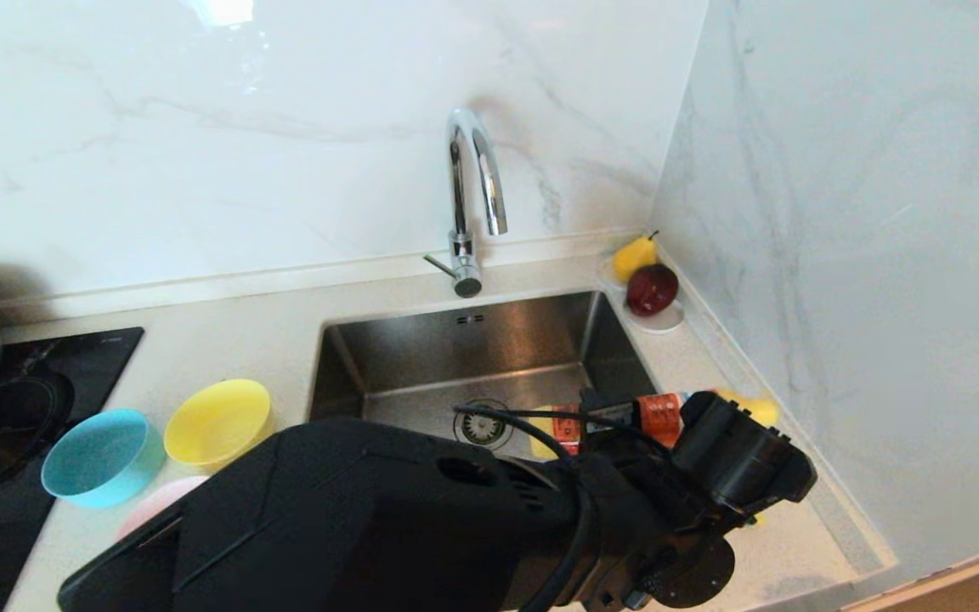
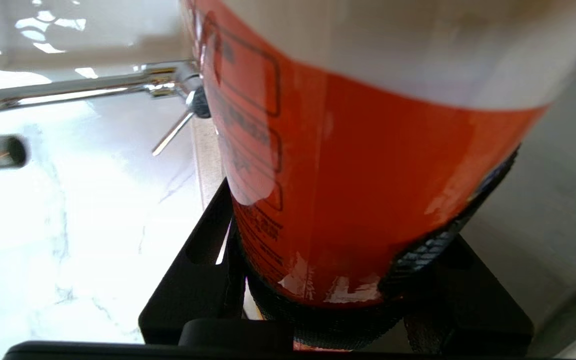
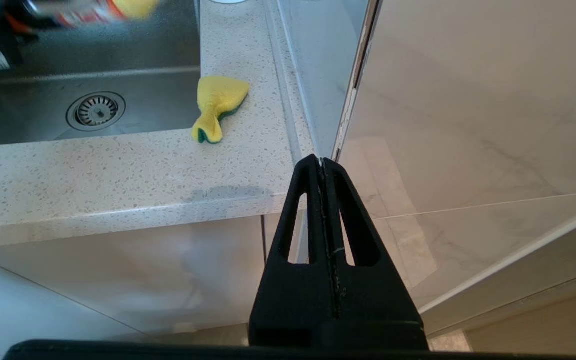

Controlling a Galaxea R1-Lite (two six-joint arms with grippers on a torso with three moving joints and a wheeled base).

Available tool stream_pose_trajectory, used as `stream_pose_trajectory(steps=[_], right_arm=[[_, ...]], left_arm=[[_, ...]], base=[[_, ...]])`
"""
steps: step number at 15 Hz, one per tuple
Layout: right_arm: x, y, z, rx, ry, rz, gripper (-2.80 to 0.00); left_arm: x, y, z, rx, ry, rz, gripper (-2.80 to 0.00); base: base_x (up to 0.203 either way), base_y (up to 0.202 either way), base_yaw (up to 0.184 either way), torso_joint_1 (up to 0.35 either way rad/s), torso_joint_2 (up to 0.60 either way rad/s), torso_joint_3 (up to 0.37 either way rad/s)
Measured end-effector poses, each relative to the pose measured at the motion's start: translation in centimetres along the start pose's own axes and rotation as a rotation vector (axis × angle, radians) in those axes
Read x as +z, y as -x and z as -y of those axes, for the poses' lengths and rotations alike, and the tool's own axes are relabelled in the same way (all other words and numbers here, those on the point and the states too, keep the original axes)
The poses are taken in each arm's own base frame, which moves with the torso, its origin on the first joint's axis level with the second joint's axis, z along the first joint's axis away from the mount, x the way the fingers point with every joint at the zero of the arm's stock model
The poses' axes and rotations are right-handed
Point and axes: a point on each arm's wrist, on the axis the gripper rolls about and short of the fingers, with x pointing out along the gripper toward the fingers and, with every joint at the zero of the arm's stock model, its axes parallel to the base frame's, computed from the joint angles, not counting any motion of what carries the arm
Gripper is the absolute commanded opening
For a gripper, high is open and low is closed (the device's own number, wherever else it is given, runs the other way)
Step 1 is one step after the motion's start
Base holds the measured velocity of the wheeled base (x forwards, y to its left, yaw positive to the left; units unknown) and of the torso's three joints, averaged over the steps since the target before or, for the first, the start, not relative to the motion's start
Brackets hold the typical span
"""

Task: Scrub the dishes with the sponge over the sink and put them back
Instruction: Squeeze it onto the sponge

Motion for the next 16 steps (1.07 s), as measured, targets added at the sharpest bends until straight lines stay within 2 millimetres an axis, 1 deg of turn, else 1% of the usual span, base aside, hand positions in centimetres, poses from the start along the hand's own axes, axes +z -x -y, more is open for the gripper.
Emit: stream_pose_trajectory(steps=[6, 9, 13, 16], right_arm=[[0.0, 0.0, 0.0, 0.0, 0.0, 0.0, -2.8], [0.0, 0.0, 0.0, 0.0, 0.0, 0.0, -2.8], [0.0, 0.0, 0.0, 0.0, 0.0, 0.0, -2.8], [0.0, 0.0, 0.0, 0.0, 0.0, 0.0, -2.8]], left_arm=[[0.4, -0.6, 2.2, -0.014, -0.064, -0.007, -2.8], [0.8, -0.9, 2.6, -0.014, -0.084, -0.009, -2.8], [0.6, -1.3, 3.5, -0.023, -0.157, -0.054, -2.8], [1.0, -1.8, 3.8, -0.014, -0.157, -0.067, -2.8]], base=[[0.0, 0.0, 0.0, 0.0, 0.0, 0.0], [0.0, 0.0, 0.0, 0.0, 0.0, 0.0], [0.0, 0.0, 0.0, 0.0, 0.0, 0.0], [0.0, 0.0, 0.0, 0.0, 0.0, 0.0]])
